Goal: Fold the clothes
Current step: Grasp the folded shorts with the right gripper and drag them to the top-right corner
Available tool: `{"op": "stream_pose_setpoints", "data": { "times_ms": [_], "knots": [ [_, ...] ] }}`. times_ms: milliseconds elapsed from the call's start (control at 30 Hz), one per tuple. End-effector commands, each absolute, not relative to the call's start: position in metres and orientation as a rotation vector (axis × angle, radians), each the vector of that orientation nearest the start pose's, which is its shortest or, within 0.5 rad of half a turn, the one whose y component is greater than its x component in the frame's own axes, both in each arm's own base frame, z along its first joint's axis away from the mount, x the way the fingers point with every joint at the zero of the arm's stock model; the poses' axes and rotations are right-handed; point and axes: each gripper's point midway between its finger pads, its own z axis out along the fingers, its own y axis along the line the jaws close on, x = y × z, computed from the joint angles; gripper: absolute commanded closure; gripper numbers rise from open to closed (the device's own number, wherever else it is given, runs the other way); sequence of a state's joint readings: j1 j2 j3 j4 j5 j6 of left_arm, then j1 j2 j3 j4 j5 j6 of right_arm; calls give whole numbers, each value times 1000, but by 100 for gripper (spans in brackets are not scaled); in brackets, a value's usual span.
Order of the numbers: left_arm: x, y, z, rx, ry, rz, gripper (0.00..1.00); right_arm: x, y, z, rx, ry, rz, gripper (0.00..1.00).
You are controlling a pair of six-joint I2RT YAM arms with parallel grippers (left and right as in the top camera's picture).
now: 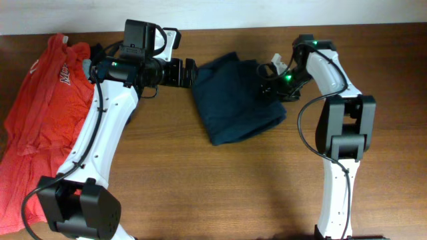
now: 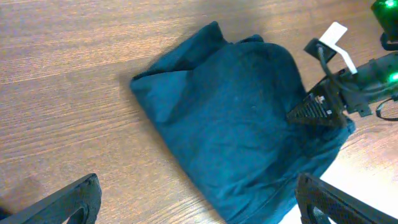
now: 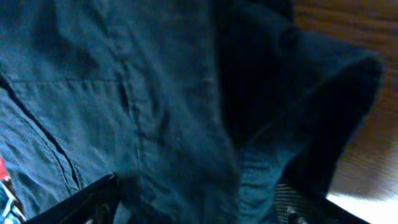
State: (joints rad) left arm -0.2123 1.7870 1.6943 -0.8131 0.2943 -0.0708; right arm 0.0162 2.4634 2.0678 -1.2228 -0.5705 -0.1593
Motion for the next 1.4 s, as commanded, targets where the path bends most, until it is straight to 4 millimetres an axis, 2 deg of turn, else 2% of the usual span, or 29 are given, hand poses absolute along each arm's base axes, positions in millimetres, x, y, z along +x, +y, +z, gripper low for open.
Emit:
{"op": "stream_pose_setpoints", "data": {
  "times_ms": [0, 100, 300, 433, 600, 800, 1033, 1200, 1367],
  "knots": [
    [449, -147, 239, 326, 2426, -472, 1, 448, 136, 18, -353, 3019, 942, 25],
    [448, -147, 239, 326, 2429, -472, 1, 446, 147, 18, -389, 3014, 947, 44],
    [448, -147, 238, 326, 2430, -472, 1, 449, 163, 31, -363, 2938, 1124, 96],
    [448, -147, 238, 326, 2430, -472, 1, 456, 157, 38, -297, 2897, 1192, 96],
    [448, -147, 239, 326, 2429, -472, 1, 474, 128, 47, -130, 2879, 1181, 96],
    [449, -147, 239, 326, 2428, -471, 1, 501, 75, 61, 140, 2817, 1153, 96],
    [449, -147, 239, 325, 2425, -472, 1, 519, -13, 66, 537, 2709, 1119, 96],
    [452, -144, 240, 317, 2421, -447, 1, 513, -91, 65, 817, 2612, 1086, 96],
    [452, -143, 239, 314, 2420, -439, 1, 486, -172, 60, 1145, 2503, 1032, 96]
  ]
}}
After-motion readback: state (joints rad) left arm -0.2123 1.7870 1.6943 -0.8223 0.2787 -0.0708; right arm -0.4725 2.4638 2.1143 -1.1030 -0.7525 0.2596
